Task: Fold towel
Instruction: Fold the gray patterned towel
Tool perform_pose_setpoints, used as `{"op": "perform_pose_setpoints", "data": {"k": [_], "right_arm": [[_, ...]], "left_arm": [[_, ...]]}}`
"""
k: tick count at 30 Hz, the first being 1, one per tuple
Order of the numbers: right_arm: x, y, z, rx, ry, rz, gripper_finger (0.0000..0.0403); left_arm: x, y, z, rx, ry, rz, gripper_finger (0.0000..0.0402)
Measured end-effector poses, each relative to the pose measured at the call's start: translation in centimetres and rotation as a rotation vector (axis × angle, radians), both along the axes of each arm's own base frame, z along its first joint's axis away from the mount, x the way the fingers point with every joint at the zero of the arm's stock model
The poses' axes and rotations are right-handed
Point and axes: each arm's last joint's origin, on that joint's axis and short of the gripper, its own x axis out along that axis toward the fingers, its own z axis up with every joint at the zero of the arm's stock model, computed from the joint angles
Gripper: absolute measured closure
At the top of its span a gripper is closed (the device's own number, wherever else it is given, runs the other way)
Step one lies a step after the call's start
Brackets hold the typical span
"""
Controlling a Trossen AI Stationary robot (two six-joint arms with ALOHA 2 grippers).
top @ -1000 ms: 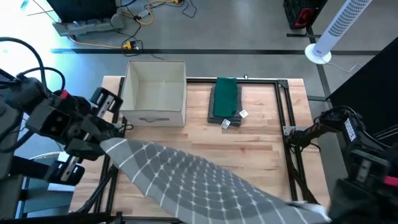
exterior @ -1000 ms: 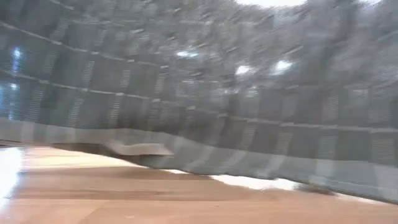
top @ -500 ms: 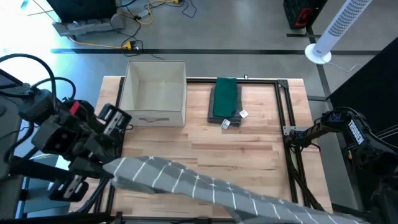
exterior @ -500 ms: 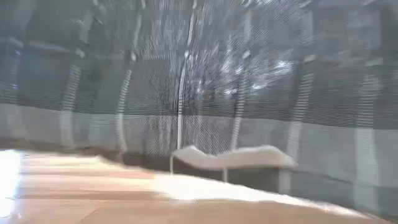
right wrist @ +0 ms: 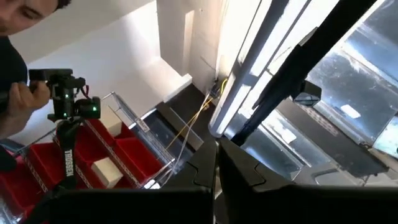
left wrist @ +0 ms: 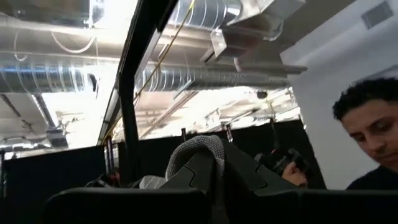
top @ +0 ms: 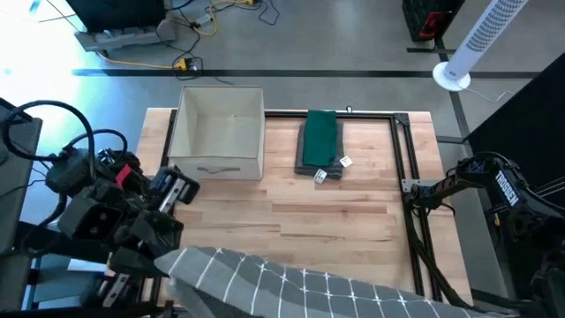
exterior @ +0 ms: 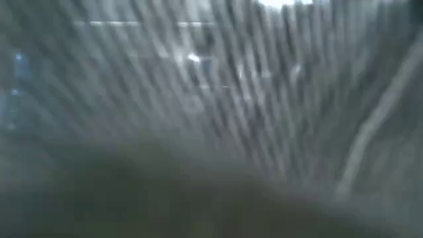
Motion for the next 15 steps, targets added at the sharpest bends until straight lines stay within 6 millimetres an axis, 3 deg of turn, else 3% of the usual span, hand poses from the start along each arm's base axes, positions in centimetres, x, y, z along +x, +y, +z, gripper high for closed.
{"op": "perform_pose_setpoints", "data": {"k": [7, 15], "right_arm": [[2.3, -1.2, -0.5, 0.119, 0.223, -0.247, 0.0403], [6.3, -3.2, -2.7, 0.262, 0.525, -0.671, 0.0403]], "left_arm": [[0.2, 0.6, -1.6, 0.169, 0.215, 0.259, 0.0392], [-1.2, 4.3, -3.4, 0.367, 0.49, 0.486, 0.0392]]}}
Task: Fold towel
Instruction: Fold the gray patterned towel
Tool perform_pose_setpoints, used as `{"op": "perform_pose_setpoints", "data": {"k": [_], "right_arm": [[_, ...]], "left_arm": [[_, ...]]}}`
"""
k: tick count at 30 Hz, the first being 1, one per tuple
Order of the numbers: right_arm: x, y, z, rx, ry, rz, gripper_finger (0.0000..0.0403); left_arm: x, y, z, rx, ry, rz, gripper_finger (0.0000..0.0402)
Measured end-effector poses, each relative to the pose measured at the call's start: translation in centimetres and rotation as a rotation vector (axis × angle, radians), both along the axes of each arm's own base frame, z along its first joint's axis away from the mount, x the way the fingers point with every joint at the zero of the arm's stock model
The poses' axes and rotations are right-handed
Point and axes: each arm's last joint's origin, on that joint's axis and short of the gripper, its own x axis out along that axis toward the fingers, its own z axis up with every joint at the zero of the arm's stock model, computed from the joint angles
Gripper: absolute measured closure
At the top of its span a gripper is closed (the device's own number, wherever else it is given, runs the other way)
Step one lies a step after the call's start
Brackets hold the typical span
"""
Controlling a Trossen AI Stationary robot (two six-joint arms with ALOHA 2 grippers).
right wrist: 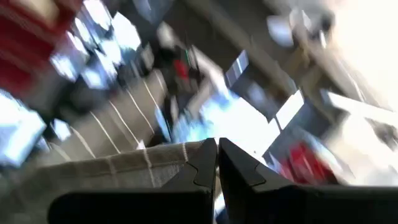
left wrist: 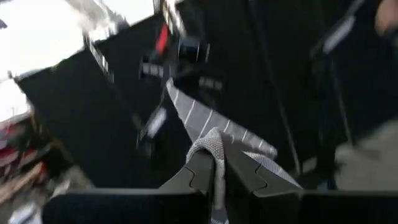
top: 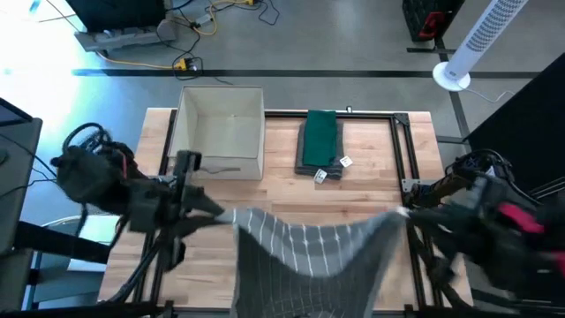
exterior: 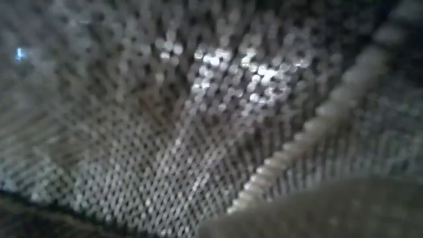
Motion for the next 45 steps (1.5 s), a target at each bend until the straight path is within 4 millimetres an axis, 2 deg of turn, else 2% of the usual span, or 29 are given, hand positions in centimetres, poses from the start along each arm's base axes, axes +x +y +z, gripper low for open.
{"op": "perform_pose_setpoints", "data": {"k": [9, 17, 18, 22, 27, 32, 37, 45], "right_arm": [[2.9, -3.0, -4.9, 0.136, 0.114, -0.201, 0.0403], [3.4, -7.2, -9.5, 0.346, 0.194, -0.353, 0.0403], [3.7, -7.3, -9.8, 0.382, 0.193, -0.367, 0.0403], [5.2, -7.8, -10.9, 0.353, 0.269, -0.388, 0.0403], [6.1, -9.1, -12.2, 0.391, 0.343, -0.443, 0.0403], [6.9, -9.4, -13.6, 0.398, 0.421, -0.461, 0.0403], [7.8, -9.9, -15.6, 0.411, 0.503, -0.501, 0.0403], [9.4, -11.5, -21.0, 0.423, 0.752, -0.609, 0.0403]], "left_arm": [[0.5, 4.8, -2.4, 0.141, 0.264, 0.185, 0.0392], [0.4, 9.8, -4.6, 0.205, 0.532, 0.326, 0.0395], [0.5, 10.2, -4.7, 0.221, 0.553, 0.337, 0.0397], [0.9, 12.1, -4.9, 0.237, 0.595, 0.332, 0.0399], [1.3, 14.3, -5.0, 0.181, 0.621, 0.308, 0.04], [1.9, 15.2, -6.4, 0.114, 0.711, 0.276, 0.04], [1.9, 15.3, -9.3, 0.046, 0.876, 0.289, 0.0401], [-1.4, 15.3, -14.6, -0.07, 1.094, 0.322, 0.0401]]}}
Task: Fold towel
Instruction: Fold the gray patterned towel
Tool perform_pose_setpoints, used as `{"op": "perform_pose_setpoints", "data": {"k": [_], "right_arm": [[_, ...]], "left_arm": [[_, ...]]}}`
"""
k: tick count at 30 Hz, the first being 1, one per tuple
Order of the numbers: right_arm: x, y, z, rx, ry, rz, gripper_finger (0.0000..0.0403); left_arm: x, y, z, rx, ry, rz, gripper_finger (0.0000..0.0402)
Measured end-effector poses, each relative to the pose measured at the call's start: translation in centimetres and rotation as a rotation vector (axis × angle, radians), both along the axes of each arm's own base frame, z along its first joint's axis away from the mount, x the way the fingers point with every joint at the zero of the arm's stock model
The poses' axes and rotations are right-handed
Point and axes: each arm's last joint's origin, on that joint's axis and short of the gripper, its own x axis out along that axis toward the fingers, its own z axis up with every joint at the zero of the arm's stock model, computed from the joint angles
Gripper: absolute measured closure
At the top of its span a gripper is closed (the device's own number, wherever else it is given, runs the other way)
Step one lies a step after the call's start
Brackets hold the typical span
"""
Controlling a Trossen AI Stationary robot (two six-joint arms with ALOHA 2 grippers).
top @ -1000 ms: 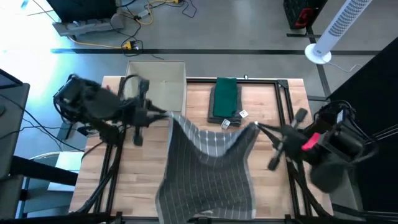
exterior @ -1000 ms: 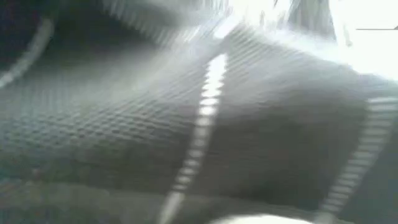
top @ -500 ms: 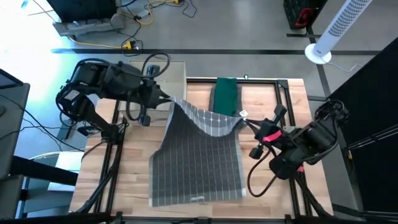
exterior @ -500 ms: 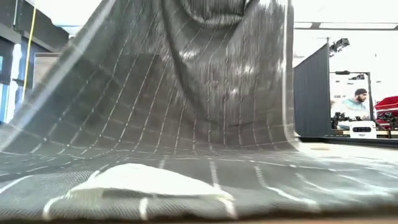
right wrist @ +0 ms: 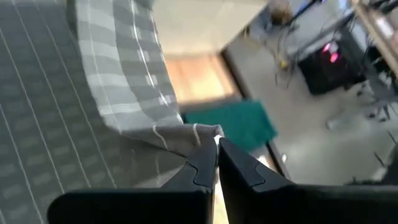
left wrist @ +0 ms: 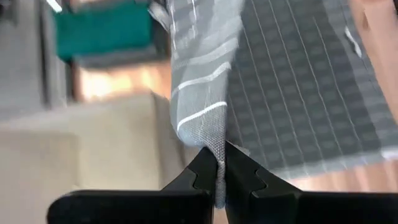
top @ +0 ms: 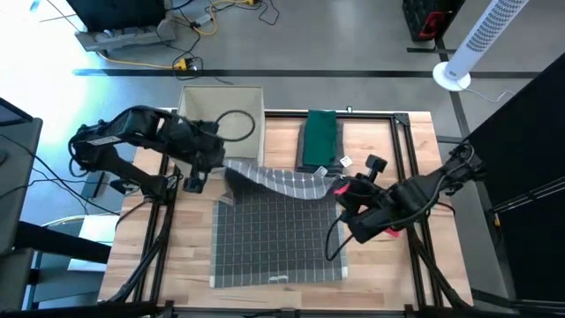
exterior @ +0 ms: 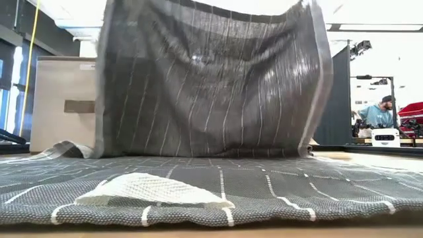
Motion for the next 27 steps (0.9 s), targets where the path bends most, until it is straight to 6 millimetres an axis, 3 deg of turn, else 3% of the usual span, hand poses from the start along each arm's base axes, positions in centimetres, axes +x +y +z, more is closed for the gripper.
{"op": "perform_pose_setpoints", "data": {"k": [7, 12, 15, 20, 27], "right_arm": [[0.0, 0.0, -3.5, 0.068, 0.17, 0.002, 0.0403], [-0.7, -0.9, -3.2, -0.009, 0.098, -0.048, 0.0403], [-1.0, -1.8, -1.7, -0.095, -0.034, -0.089, 0.0403], [-1.3, -3.0, 0.5, -0.179, -0.148, -0.107, 0.0403], [-0.8, -3.3, 0.9, -0.163, -0.138, -0.068, 0.0403]], "left_arm": [[-2.0, -1.2, -4.6, -0.203, 0.162, -0.01, 0.0401], [-2.7, -1.2, -5.8, -0.106, 0.202, 0.01, 0.0401], [-2.7, -0.6, -4.8, 0.023, 0.126, 0.073, 0.0401], [-3.1, 0.1, -1.1, 0.183, -0.083, 0.1, 0.0401], [-4.6, 0.1, 3.2, 0.135, -0.272, 0.042, 0.0394]]}}
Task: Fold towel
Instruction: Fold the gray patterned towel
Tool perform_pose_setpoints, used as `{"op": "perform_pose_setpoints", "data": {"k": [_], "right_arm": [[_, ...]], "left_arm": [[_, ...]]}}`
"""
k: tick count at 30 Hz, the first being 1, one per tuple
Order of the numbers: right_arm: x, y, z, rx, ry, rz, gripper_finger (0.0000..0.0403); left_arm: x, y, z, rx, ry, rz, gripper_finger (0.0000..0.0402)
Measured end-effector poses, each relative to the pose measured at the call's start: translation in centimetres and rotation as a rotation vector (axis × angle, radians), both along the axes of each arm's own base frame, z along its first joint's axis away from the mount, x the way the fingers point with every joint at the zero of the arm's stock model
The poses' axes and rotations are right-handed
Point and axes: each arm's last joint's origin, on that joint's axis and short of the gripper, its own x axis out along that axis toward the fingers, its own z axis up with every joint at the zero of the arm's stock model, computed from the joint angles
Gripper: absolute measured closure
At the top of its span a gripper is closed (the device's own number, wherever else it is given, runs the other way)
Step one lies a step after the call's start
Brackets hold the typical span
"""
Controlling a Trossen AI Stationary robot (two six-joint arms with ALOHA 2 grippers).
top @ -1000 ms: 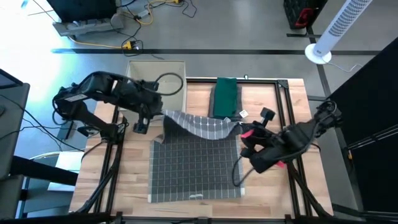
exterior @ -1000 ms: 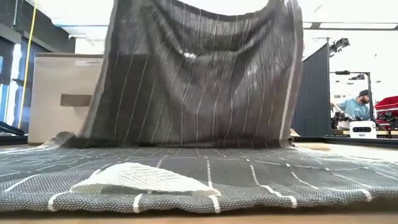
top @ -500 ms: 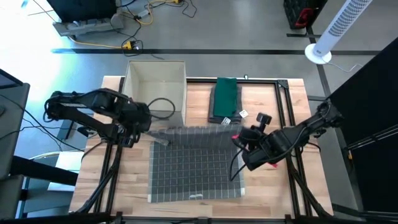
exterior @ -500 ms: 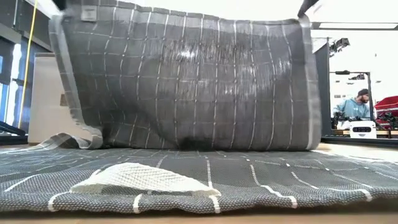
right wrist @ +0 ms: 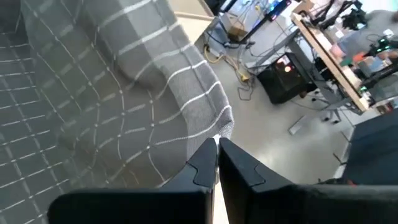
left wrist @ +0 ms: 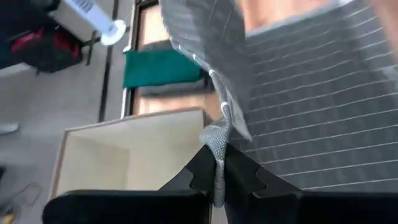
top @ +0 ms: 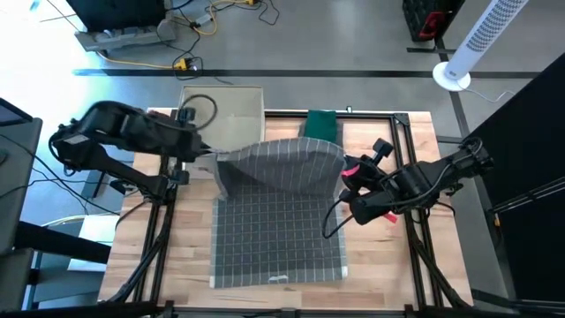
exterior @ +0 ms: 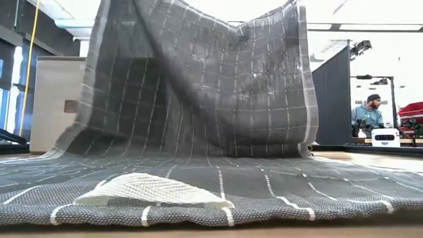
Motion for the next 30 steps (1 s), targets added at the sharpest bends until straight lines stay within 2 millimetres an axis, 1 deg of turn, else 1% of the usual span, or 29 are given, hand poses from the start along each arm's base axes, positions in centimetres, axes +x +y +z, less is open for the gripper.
{"op": "perform_pose_setpoints", "data": {"k": [3, 6, 9, 13, 16, 19, 21, 23, 26, 30], "right_arm": [[0.0, 0.1, -0.2, 0.061, 0.031, 0.018, 0.0403], [0.0, 0.5, -0.4, 0.151, 0.076, 0.049, 0.0403], [-0.1, 1.1, -0.8, 0.208, 0.136, 0.102, 0.0403], [-0.3, 1.7, -1.2, 0.285, 0.216, 0.149, 0.0403], [-0.4, 2.2, -1.3, 0.363, 0.24, 0.179, 0.0403], [-0.2, 3.1, -1.6, 0.455, 0.254, 0.237, 0.0403], [0.0, 3.8, -2.6, 0.514, 0.274, 0.273, 0.0403], [0.3, 4.6, -4.4, 0.578, 0.302, 0.307, 0.0403], [0.8, 5.6, -7.4, 0.664, 0.297, 0.351, 0.0403], [0.8, 7.0, -10.2, 0.778, 0.283, 0.389, 0.0403]], "left_arm": [[-0.5, -0.2, 0.1, -0.126, 0.015, -0.01, 0.0395], [-0.5, -0.8, -1.3, -0.263, 0.124, -0.018, 0.0398], [0.2, -1.9, -3.6, -0.334, 0.242, -0.026, 0.04], [1.2, -3.6, -7.5, -0.364, 0.379, -0.075, 0.04], [2.1, -5.0, -10.5, -0.429, 0.441, -0.113, 0.04], [2.7, -6.5, -13.0, -0.494, 0.462, -0.138, 0.04], [3.0, -7.5, -14.3, -0.535, 0.446, -0.159, 0.04], [3.1, -8.4, -15.4, -0.558, 0.443, -0.176, 0.04], [3.2, -9.7, -16.7, -0.605, 0.423, -0.179, 0.04], [3.5, -11.3, -17.8, -0.684, 0.359, -0.194, 0.04]]}}
